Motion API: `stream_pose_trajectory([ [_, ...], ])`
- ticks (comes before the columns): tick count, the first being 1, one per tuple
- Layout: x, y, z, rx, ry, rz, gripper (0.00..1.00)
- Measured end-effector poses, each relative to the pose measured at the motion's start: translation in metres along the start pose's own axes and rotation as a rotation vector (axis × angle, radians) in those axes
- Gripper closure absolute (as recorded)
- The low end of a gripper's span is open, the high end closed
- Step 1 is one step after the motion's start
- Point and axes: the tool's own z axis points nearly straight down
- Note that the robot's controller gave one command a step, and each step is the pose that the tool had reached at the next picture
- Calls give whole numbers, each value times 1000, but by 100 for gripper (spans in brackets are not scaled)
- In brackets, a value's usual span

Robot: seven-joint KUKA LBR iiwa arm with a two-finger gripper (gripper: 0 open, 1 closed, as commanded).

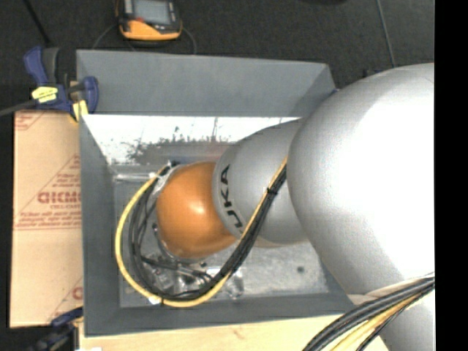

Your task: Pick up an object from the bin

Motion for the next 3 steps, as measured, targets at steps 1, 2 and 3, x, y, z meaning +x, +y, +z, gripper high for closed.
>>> stream_pose_trajectory([
  [1, 1, -11, -79, 2, 10, 43, 100],
  [2, -1, -9, -101, 1, 14, 12, 100],
  [3, -15, -11, -162, 2, 10, 12, 100],
])
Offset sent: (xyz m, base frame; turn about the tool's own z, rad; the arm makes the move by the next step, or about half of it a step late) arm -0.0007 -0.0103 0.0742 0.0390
